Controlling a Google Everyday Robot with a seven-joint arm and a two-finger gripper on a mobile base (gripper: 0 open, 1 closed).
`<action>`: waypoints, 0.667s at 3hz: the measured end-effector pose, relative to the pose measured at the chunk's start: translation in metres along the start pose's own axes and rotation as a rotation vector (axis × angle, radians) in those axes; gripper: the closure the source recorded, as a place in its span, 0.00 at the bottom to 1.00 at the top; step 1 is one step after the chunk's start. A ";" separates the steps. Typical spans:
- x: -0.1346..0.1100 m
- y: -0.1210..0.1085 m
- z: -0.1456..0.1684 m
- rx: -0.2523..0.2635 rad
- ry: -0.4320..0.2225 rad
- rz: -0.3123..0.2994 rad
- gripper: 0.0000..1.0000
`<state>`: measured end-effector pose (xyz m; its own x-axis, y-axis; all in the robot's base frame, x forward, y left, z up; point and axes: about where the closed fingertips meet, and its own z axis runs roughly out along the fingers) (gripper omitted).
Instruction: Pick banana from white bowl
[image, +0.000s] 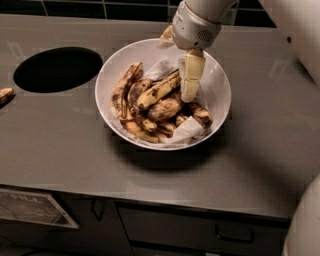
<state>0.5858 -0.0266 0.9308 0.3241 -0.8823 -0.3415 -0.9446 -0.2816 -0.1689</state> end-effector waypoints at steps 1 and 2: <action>0.004 -0.001 0.007 -0.014 -0.013 -0.002 0.19; 0.004 0.000 0.006 -0.017 -0.006 -0.003 0.34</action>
Offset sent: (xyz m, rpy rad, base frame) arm -0.0161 -0.0148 -0.0031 -0.0477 0.0546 0.0240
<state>0.5870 -0.0282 0.9241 0.3276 -0.8792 -0.3460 -0.9442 -0.2911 -0.1542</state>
